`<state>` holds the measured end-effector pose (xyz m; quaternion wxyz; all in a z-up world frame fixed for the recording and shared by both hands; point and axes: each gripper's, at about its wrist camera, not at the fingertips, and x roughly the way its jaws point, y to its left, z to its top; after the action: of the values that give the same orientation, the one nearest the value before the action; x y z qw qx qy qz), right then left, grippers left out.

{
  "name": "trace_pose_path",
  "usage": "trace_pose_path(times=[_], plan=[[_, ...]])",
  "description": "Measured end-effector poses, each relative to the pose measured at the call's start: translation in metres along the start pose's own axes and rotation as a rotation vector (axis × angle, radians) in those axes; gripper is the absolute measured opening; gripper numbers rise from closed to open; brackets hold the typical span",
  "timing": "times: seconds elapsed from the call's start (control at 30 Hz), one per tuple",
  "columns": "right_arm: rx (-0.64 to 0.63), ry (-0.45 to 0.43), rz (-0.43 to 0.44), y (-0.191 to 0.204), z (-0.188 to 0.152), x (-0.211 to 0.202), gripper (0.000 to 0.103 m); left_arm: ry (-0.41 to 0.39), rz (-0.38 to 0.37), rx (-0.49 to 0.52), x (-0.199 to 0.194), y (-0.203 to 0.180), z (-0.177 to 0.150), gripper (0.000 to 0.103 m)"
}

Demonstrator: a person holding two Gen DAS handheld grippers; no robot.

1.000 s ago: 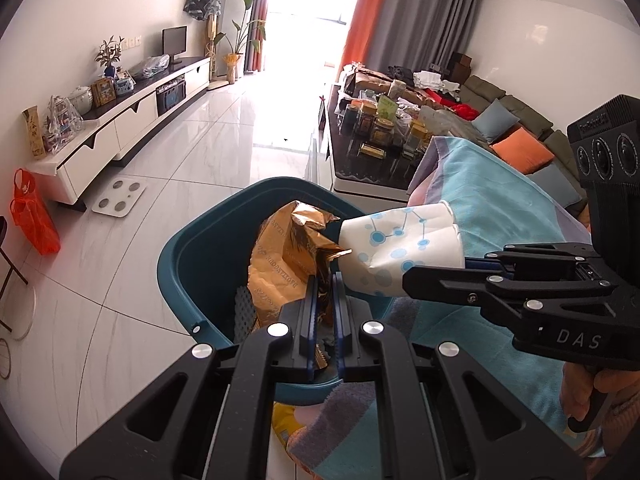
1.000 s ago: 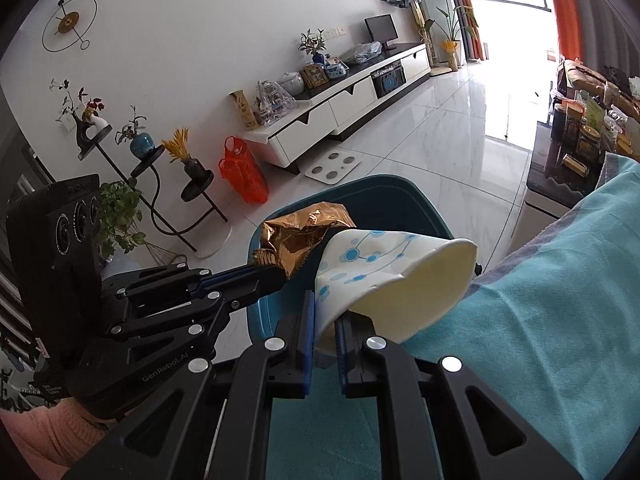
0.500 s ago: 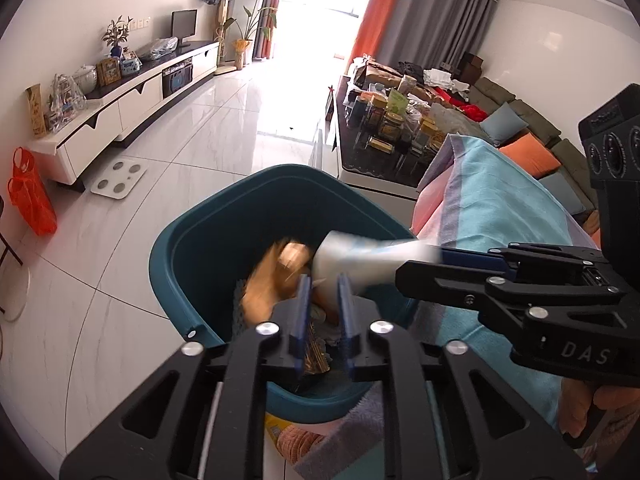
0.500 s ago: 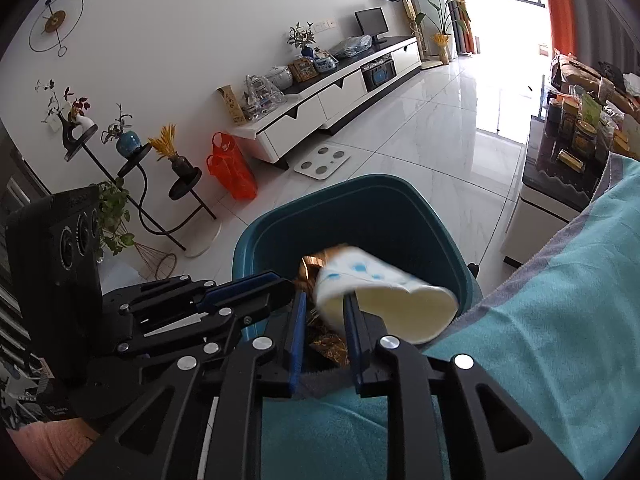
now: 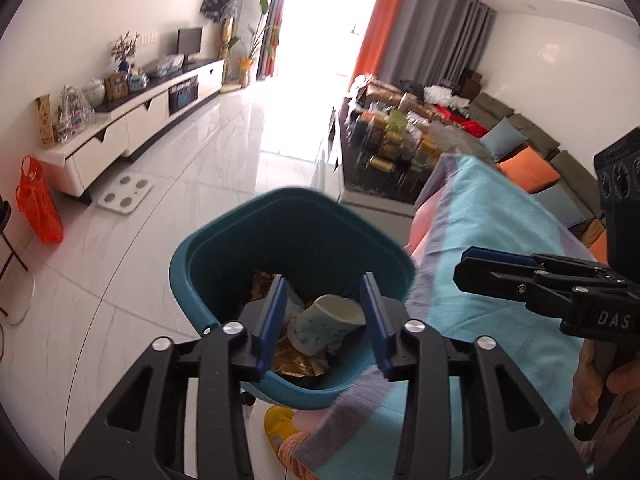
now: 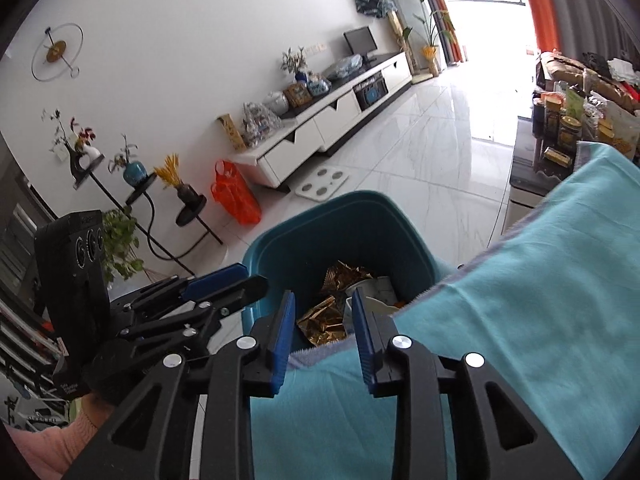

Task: Collect trash
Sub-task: 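Move both open tools back over the bed toward the orange peel, then grasp the orange peel with the right gripper while the left grasps the clear plastic wrapper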

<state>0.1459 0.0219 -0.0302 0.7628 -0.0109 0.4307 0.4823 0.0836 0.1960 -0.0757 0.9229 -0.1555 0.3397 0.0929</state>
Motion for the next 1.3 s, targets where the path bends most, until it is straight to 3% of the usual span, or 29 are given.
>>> trace_pose_path(times=[0.17, 0.37, 0.6, 0.9, 1.03, 1.3], plan=[[0.005, -0.084, -0.027, -0.008, -0.017, -0.047, 0.040, -0.058, -0.068, 0.062, -0.031, -0.028, -0.004, 0.053], [0.042, -0.175, -0.106, -0.027, -0.048, -0.105, 0.041, -0.062, -0.188, 0.164, -0.044, -0.086, -0.011, 0.057], [0.151, -0.258, -0.261, -0.069, -0.094, -0.171, 0.041, -0.017, -0.311, 0.281, -0.036, -0.167, -0.025, 0.057], [0.389, -0.380, -0.497, -0.148, -0.153, -0.256, 0.042, 0.048, -0.424, 0.414, -0.022, -0.247, -0.054, 0.057], [0.509, -0.390, -0.505, -0.188, -0.168, -0.266, 0.042, 0.075, -0.454, 0.454, -0.015, -0.274, -0.063, 0.057], [0.644, -0.357, -0.336, -0.233, -0.173, -0.242, 0.043, 0.105, -0.473, 0.495, -0.008, -0.300, -0.074, 0.057]])
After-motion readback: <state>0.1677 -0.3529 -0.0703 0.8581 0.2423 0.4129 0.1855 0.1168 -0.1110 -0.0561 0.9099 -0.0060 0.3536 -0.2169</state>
